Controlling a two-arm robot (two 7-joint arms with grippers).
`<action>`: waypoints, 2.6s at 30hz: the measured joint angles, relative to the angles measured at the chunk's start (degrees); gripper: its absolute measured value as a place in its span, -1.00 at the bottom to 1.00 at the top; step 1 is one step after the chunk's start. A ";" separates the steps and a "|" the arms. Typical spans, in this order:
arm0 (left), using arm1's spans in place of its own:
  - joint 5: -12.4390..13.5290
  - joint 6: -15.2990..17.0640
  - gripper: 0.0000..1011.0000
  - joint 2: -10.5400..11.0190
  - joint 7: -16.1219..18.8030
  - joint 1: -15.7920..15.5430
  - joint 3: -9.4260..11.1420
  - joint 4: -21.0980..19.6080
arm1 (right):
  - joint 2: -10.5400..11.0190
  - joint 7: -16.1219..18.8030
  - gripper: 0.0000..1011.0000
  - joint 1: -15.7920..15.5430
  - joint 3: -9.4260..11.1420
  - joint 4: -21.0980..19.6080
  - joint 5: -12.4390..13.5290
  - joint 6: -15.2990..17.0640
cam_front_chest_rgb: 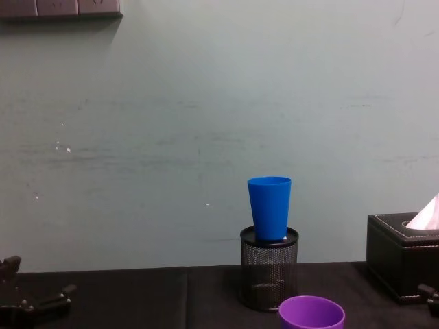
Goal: Pick up one cup with a gripper and tap it against the other cup.
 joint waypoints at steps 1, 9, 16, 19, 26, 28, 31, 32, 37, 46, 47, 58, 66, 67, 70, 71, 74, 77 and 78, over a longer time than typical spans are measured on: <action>0.00 0.00 0.98 0.00 0.00 0.00 0.00 0.00 | 0.00 0.00 0.98 0.00 0.00 0.00 0.00 0.00; 0.00 0.00 0.98 0.00 0.00 0.00 0.00 0.00 | 0.00 0.00 0.98 0.00 0.00 0.00 0.00 0.00; 0.00 0.00 0.98 0.00 0.00 0.00 0.00 0.00 | 0.00 0.00 0.98 0.00 0.00 0.00 0.00 0.00; 0.00 0.00 0.98 0.00 0.00 0.00 0.00 0.00 | 0.00 0.00 0.98 0.00 0.00 0.00 0.00 0.00; 0.00 0.00 0.98 0.00 0.00 0.00 0.00 0.00 | 0.00 0.00 0.98 0.00 0.00 0.00 0.00 0.00; 0.00 0.00 0.98 0.00 0.00 0.00 0.00 0.00 | 0.00 0.00 0.98 0.00 0.00 0.00 0.00 0.00; 0.00 0.00 0.98 0.00 0.00 0.00 0.00 0.00 | 0.00 0.00 0.98 0.00 0.00 0.00 0.00 0.00; 0.00 0.00 0.98 0.00 0.00 0.00 0.00 0.00 | 0.00 0.00 0.98 0.00 0.00 0.00 0.00 0.00; 0.00 0.00 0.98 0.00 0.00 0.00 0.00 0.00 | 0.00 0.00 0.98 0.00 0.00 0.00 0.00 0.00; 0.00 0.00 0.98 0.00 0.00 0.00 0.00 0.00 | 0.00 0.00 0.98 0.00 0.00 0.00 0.00 0.00; 0.00 0.00 0.98 0.00 0.00 0.00 0.00 0.00 | 0.00 0.00 0.98 0.00 0.00 0.00 0.00 0.00; 0.00 0.00 0.98 0.00 0.00 0.00 0.00 0.00 | 0.00 0.00 0.98 0.00 0.00 0.00 0.00 0.00; 0.00 0.00 0.98 0.00 0.00 0.00 0.00 0.00 | -0.17 0.77 0.98 -0.64 1.44 -1.51 0.00 -0.42; 0.00 0.00 0.98 0.00 0.00 0.00 0.00 0.00 | -0.15 0.89 0.98 -0.75 1.61 -1.75 0.00 -0.51; 0.00 0.00 0.98 0.00 0.00 0.00 0.00 0.00 | 0.02 1.67 0.98 -1.31 2.34 -3.05 0.25 -0.75; 0.00 0.00 0.98 0.00 0.00 0.00 0.00 0.00 | 0.21 2.45 0.98 -1.71 2.76 -3.76 0.83 -0.81; 0.00 0.00 0.98 0.00 0.00 0.00 0.00 0.00 | 0.82 5.48 0.98 -2.59 3.57 -4.95 3.17 -0.81; 0.00 0.00 0.98 0.00 0.00 0.00 0.00 0.00 | 1.47 8.55 0.98 -3.39 4.05 -5.81 5.30 -0.81; 0.00 0.00 0.98 0.00 0.00 0.00 0.00 0.00 | 1.71 9.32 0.98 -3.65 4.13 -6.05 5.80 -0.81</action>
